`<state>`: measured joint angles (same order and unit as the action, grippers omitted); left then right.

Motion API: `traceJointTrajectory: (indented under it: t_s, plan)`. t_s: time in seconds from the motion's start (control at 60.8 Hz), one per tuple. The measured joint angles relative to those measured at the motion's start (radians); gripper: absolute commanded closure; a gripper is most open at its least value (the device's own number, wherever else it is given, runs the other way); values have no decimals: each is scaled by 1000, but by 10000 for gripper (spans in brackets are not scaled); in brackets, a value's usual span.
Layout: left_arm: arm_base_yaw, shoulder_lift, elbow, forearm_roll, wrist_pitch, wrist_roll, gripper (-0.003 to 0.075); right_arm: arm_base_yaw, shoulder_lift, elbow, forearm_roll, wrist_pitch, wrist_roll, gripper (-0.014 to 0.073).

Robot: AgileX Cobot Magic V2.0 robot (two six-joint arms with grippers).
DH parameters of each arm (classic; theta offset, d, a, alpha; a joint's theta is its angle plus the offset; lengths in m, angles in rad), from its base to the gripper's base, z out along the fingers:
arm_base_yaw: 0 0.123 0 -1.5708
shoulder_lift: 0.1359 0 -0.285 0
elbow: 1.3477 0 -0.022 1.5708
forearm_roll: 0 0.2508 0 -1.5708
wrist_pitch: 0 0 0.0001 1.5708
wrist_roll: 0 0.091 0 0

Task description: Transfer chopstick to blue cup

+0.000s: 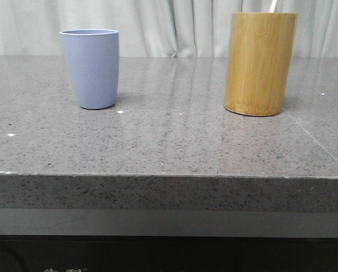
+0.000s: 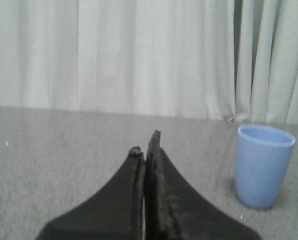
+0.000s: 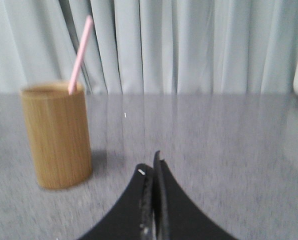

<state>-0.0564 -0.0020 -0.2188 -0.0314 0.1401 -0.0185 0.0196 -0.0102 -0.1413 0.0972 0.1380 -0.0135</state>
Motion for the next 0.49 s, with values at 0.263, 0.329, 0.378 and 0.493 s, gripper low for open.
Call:
traceJointTrajectory:
  t_s: [0.263, 0.329, 0.378, 0.493]
  plan:
    - [0, 207, -409, 12, 242, 0, 739, 0, 98, -340, -69, 197, -8, 662]
    - [0, 279, -494, 12, 302, 0, 739, 0, 163, -416, -74, 248, -8, 662]
    - [0, 337, -550, 14, 340, 0, 739, 0, 218, -470, -74, 281, -10, 662]
    - [0, 453, -626, 14, 379, 0, 739, 0, 348, -562, -74, 362, -10, 662]
